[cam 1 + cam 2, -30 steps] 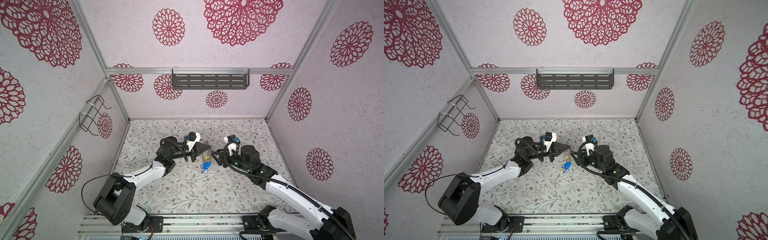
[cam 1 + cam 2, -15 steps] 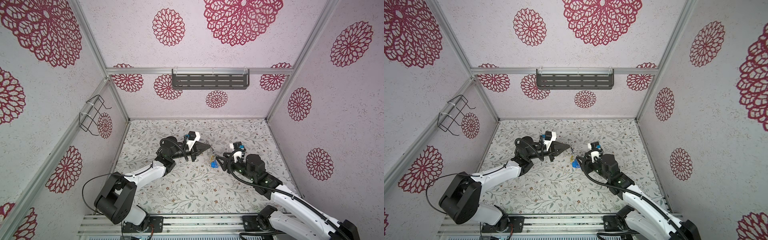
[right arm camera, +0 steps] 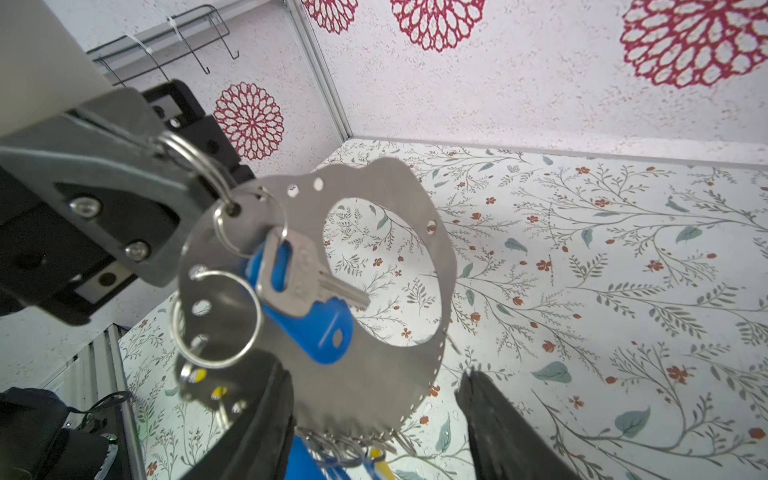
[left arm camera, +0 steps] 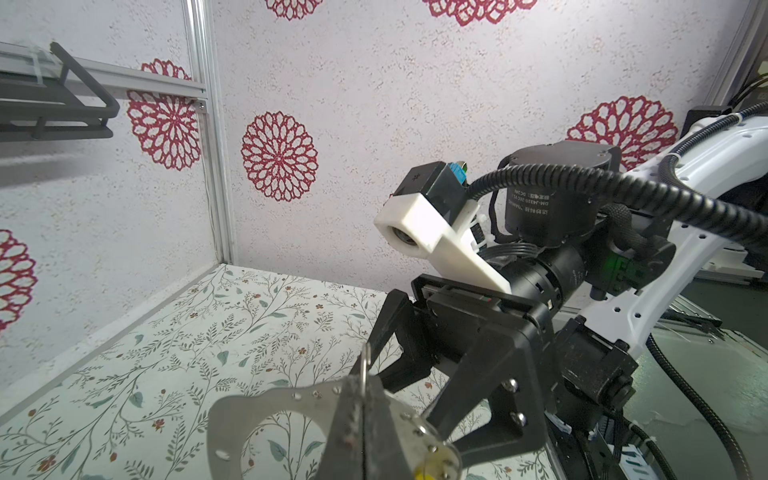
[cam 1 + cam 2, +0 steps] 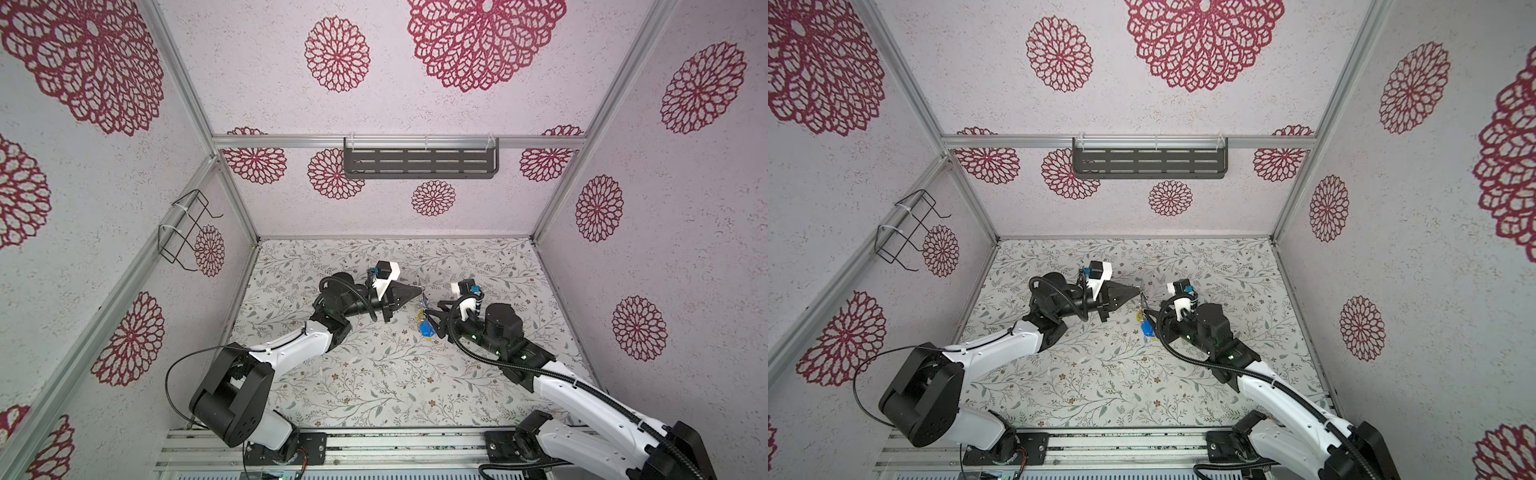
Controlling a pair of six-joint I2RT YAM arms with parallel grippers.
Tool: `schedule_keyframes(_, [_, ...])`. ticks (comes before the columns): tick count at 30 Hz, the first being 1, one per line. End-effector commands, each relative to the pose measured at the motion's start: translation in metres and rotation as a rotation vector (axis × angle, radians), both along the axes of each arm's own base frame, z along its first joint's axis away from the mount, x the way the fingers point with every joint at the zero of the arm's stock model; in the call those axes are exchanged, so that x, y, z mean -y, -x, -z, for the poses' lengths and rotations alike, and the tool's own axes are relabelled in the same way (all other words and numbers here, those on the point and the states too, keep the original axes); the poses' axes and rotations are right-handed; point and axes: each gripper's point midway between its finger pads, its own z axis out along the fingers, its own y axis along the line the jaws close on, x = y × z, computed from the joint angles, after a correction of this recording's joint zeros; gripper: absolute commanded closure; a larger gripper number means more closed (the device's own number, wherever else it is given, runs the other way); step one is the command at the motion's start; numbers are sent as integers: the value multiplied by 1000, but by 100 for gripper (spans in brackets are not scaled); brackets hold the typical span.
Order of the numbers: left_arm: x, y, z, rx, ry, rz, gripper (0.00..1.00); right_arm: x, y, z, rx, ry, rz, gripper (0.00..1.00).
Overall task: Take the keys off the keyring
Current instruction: 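Hold the plate up with the left gripper while the right gripper reaches the blue-tagged key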
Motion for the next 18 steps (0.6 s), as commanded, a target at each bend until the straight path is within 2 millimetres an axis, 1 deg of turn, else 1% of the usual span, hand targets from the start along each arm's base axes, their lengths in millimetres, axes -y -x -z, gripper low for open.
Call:
schedule_keyframes(1, [0, -2, -16, 51, 38, 7, 100, -9, -3, -40, 97, -75, -14, 32])
schedule_keyframes(6, [1, -2, -13, 43, 42, 14, 100, -13, -10, -48, 124, -68, 3, 32])
schedule_keyframes(12, [2, -2, -12, 19, 55, 25, 100, -12, -21, -54, 169, -65, 55, 33])
schedule_keyframes(18, [2, -1, -10, 7, 50, 30, 100, -8, -25, -56, 206, -45, 84, 34])
